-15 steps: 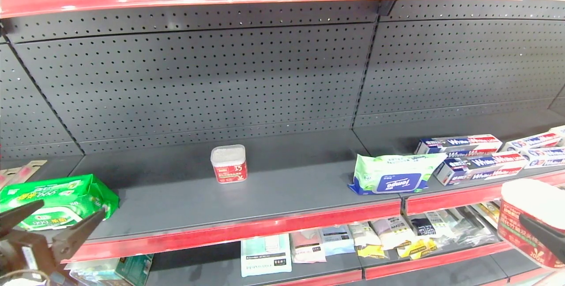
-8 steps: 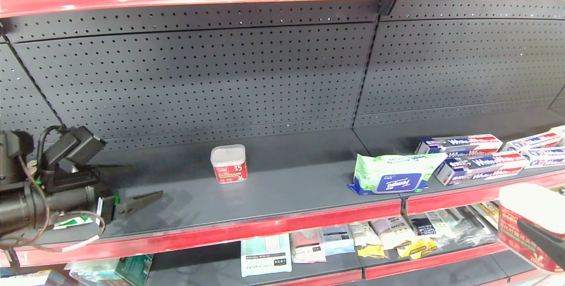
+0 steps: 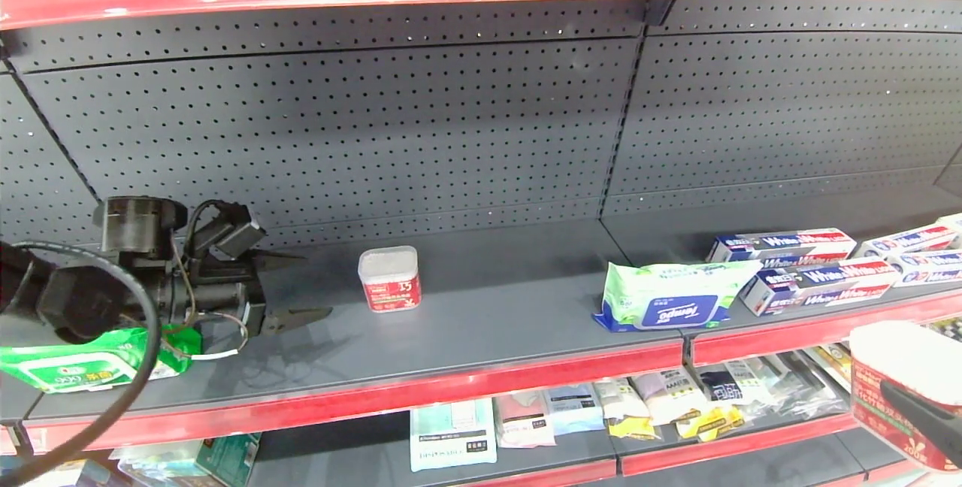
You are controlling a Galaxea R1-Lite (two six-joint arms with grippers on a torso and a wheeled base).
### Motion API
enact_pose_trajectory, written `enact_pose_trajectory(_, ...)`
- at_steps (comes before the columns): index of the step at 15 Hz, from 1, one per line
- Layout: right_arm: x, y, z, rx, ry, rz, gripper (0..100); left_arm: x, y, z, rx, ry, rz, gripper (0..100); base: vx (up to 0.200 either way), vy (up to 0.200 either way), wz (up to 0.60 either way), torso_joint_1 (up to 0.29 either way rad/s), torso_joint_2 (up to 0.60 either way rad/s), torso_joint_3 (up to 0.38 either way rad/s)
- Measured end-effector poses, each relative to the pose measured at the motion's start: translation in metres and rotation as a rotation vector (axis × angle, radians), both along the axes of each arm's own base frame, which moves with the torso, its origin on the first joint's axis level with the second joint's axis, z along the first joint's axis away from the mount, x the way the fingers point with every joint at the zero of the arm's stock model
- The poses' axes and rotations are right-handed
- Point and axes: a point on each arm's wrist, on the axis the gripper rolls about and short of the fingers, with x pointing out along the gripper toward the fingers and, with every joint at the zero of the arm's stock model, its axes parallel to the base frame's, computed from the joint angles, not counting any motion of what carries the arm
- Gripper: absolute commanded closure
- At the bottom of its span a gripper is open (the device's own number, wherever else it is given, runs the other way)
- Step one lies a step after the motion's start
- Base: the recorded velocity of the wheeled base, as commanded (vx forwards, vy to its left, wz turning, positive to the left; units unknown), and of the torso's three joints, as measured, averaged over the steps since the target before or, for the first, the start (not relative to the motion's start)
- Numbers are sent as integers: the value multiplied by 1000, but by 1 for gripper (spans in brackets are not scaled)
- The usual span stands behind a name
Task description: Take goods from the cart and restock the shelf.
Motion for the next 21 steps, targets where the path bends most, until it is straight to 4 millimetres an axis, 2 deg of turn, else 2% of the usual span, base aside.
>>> enact_pose_trajectory(9,2,0,-6,-10,32,-5,100,62,-27,-17,-22,-39,-112,0,0,0,0,0,0,0)
enact_pose_trajectory(17,5,0,-6,-11,48,-10,100,84,-47,-27,-20,-51,-153,0,0,0,0,0,0,0)
enact_pose_trajectory(21,6,0,-8,-10,58,-10,100,88,-55,-35,-21,-37,-171,0,0,0,0,0,0,0)
